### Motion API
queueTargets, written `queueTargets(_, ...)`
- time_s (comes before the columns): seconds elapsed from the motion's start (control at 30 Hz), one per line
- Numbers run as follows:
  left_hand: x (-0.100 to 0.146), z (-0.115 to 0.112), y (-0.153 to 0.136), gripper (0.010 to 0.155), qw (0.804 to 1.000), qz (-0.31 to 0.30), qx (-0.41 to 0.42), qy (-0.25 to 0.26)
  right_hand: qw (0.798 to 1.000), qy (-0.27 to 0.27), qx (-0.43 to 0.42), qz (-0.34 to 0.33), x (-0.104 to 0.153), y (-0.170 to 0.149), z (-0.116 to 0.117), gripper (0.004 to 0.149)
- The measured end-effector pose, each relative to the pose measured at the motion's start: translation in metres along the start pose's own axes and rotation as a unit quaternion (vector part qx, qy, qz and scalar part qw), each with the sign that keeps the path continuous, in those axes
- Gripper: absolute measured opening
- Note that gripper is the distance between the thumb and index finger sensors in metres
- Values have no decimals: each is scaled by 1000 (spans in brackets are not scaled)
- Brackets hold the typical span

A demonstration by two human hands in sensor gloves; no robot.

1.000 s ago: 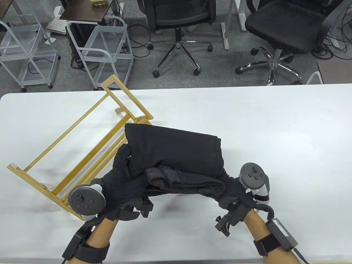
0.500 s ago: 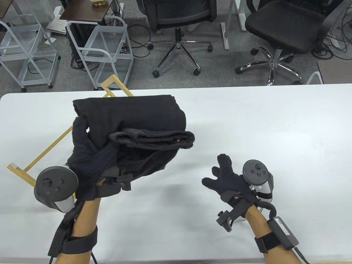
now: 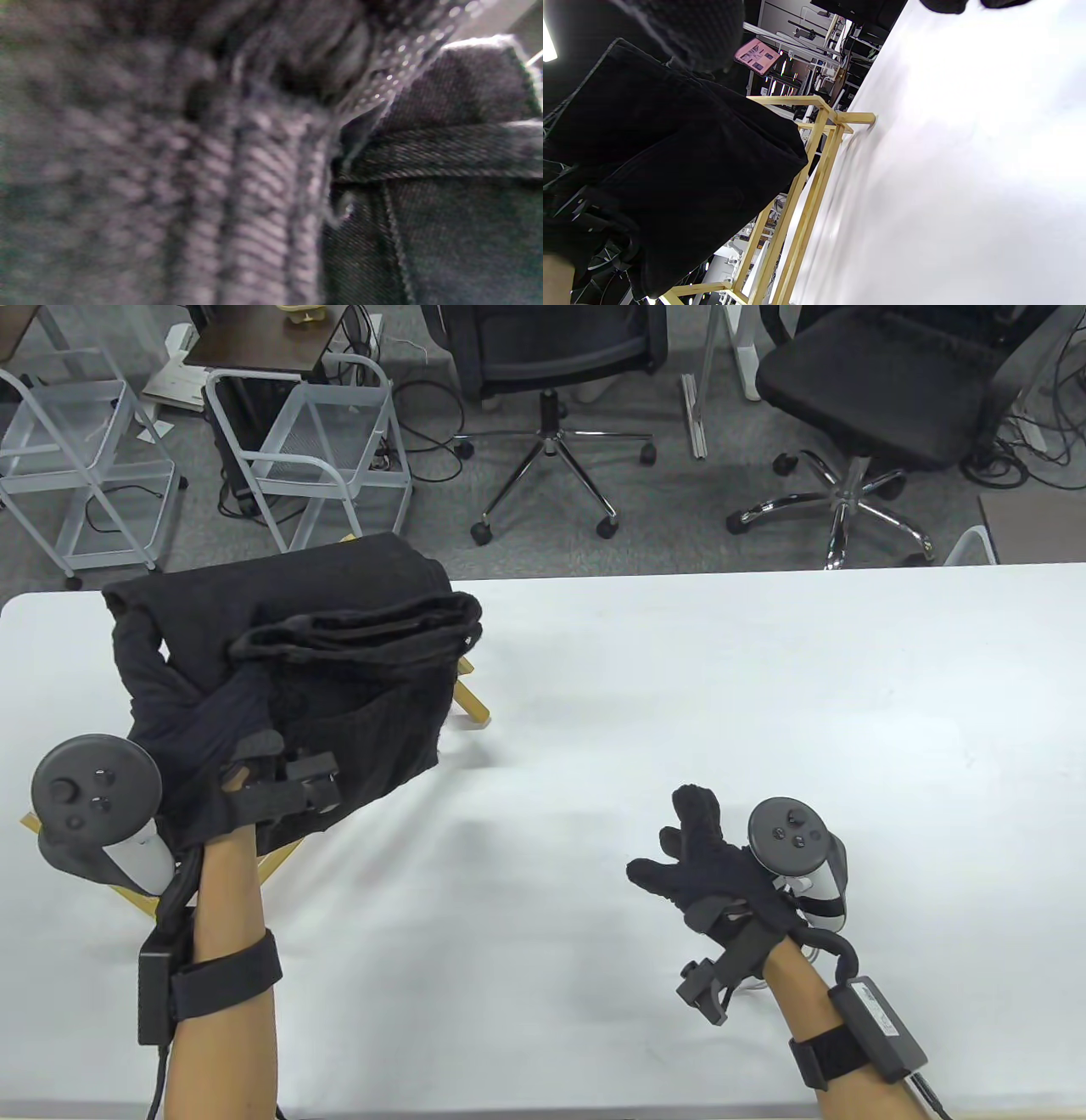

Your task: Hang trousers on book rack

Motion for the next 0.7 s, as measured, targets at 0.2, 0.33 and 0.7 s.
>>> queueTargets(0.2,-15,-8,-31,93,998,63,-23,12,1000,14,7,16,0,-6,-1,110)
queueTargets(0.33,-20,-13,-51,93,994,100,-34,23,1000,19,9,23,0,-8,-2,109)
queueTargets(0.7,-26,-25,-108,90,983,153,-93,34,997,53,26,47,-3,-16,4,106)
Point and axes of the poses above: the tracker on the back of each hand, its own y axis roughly to the thumb side, its own x axis roughly from the fingertips to the wrist, z = x × y, the point moved 3 cm from there along -x, roughly from the wrist to the fingertips
